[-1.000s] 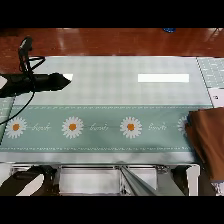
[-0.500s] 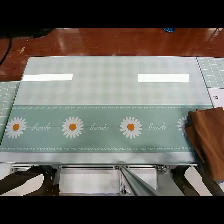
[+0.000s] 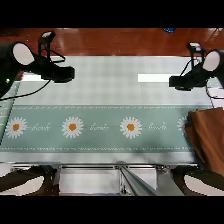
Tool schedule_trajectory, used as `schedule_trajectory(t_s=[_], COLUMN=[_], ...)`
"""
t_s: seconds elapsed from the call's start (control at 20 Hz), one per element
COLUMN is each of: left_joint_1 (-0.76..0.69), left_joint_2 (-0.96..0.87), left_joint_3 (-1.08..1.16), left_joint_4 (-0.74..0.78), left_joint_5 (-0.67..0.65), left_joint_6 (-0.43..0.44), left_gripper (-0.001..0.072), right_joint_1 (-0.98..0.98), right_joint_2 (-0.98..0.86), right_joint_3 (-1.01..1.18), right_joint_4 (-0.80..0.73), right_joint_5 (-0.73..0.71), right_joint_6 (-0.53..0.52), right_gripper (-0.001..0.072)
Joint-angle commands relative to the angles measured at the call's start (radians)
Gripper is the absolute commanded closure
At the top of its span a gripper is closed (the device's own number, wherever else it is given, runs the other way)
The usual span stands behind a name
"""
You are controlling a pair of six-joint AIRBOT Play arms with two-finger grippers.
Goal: Fold the shirts.
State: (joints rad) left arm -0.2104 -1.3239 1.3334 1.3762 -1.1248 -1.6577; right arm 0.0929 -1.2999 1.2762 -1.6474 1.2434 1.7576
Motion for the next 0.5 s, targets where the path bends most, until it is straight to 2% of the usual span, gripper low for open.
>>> schedule_trajectory(t_s=[0.0,0.45], left_joint_1=[0.003,0.003], left_joint_2=[0.003,-0.012], left_joint_3=[-0.049,-0.050], left_joint_4=[0.019,0.019], left_joint_5=[0.016,0.017], left_joint_6=[0.013,0.025], left_gripper=[0.0688,0.0688], right_joint_1=[0.038,0.037], right_joint_2=[-0.042,-0.042], right_joint_3=[-0.024,-0.024], right_joint_4=[-0.032,-0.034], right_joint_5=[-0.011,-0.011], right_joint_6=[0.053,0.052], right_gripper=[0.0688,0.0688])
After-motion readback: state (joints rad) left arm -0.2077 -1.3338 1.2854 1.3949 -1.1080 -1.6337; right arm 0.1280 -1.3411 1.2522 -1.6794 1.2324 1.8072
